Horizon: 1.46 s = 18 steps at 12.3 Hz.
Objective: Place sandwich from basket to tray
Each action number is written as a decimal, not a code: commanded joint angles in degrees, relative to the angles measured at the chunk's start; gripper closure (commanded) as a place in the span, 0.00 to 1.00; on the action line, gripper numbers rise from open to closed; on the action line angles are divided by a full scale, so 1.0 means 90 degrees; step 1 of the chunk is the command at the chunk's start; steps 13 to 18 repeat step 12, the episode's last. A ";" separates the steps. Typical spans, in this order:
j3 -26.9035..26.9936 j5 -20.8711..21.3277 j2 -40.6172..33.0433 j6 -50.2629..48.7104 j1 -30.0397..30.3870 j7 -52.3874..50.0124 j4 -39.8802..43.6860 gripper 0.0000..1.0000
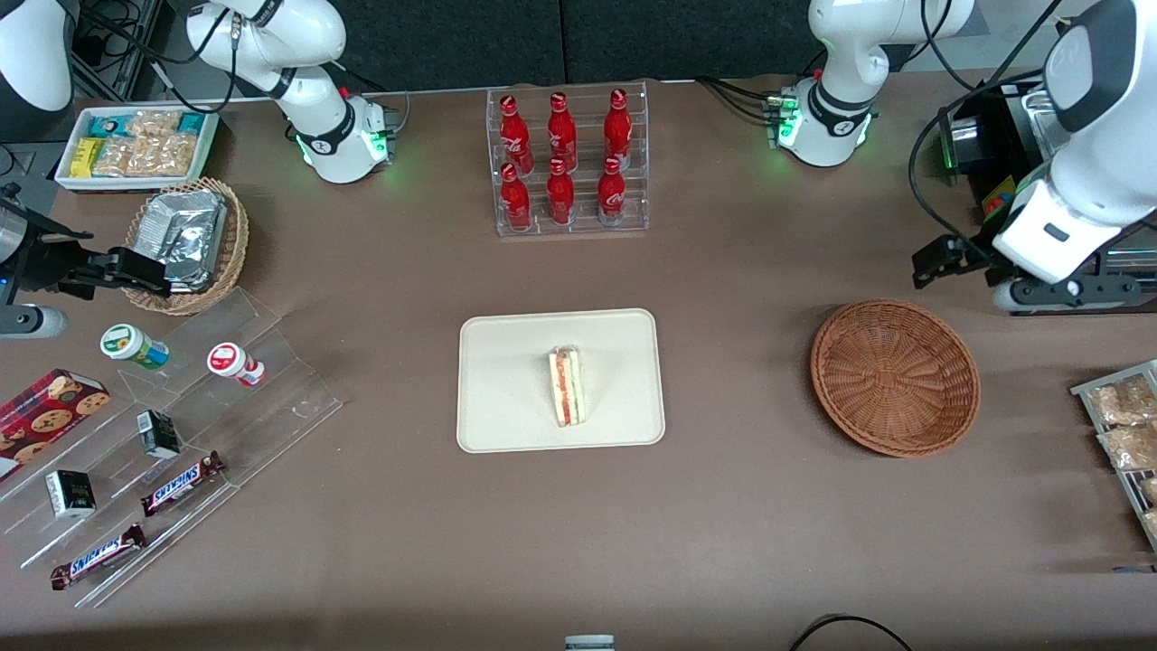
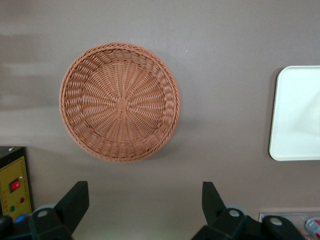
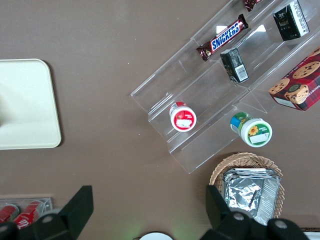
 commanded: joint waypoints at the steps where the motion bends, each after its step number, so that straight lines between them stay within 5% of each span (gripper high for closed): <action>1: 0.0139 0.0029 -0.0001 -0.0531 0.0061 0.0295 0.0464 0.00; 18: 0.0140 0.0039 0.0174 -0.0737 0.0051 0.0316 0.1158 0.00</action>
